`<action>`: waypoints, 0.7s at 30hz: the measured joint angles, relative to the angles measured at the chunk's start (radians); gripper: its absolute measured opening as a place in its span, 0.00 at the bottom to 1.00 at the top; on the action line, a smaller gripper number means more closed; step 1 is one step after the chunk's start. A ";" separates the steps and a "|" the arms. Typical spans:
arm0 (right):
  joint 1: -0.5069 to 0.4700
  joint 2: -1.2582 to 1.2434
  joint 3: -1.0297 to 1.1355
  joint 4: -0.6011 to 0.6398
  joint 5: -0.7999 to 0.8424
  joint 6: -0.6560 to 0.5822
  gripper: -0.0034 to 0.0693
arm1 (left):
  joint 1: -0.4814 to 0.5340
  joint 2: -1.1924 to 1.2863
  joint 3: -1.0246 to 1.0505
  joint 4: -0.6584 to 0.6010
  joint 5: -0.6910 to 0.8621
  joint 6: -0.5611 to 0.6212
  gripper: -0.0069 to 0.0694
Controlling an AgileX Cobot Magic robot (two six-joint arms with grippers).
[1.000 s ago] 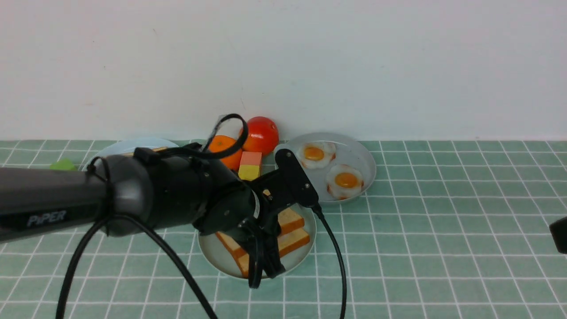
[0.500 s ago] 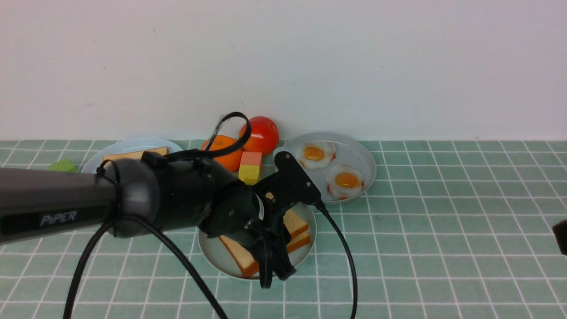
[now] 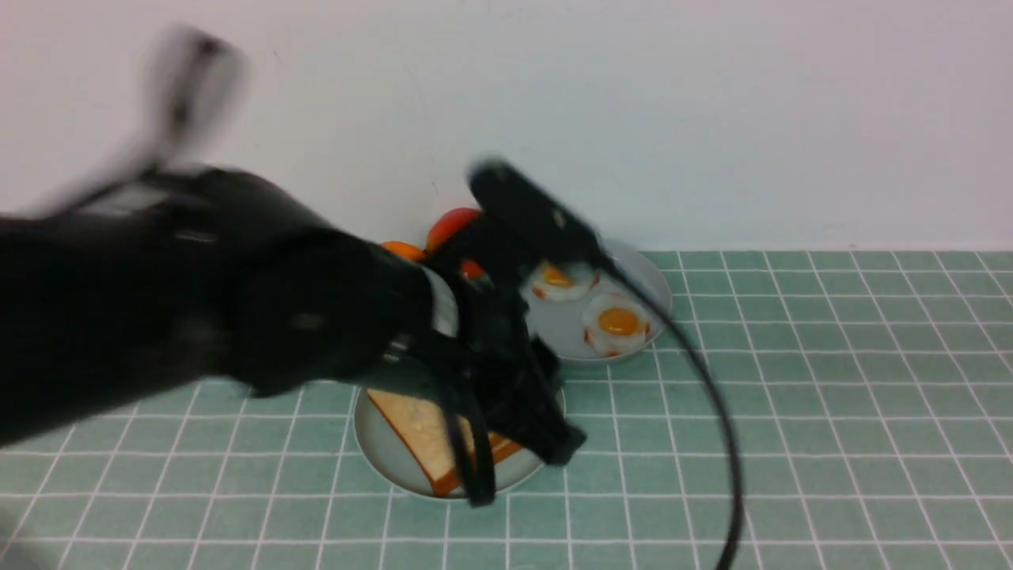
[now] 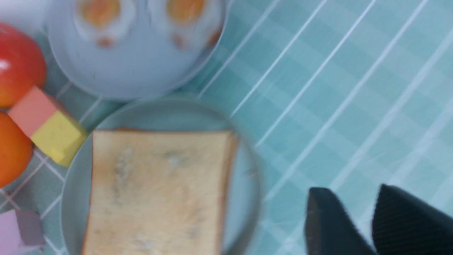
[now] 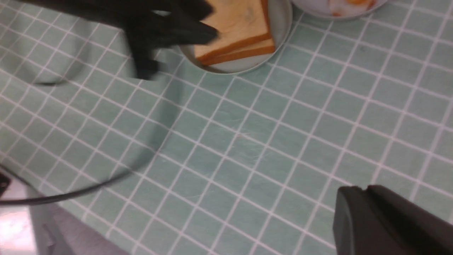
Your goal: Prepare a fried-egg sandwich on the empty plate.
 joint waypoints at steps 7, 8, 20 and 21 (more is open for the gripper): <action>0.000 -0.189 0.033 -0.124 0.034 0.032 0.13 | -0.019 -0.509 0.236 -0.020 -0.068 -0.213 0.07; 0.000 -0.250 0.062 -0.163 0.038 0.067 0.13 | -0.019 -0.634 0.339 -0.024 -0.123 -0.225 0.07; 0.000 -0.589 0.402 -0.241 -0.145 0.341 0.05 | -0.019 -1.316 0.971 -0.037 -0.514 -0.259 0.07; 0.000 -0.598 0.437 -0.242 -0.193 0.359 0.05 | -0.019 -1.344 0.991 -0.037 -0.516 -0.259 0.07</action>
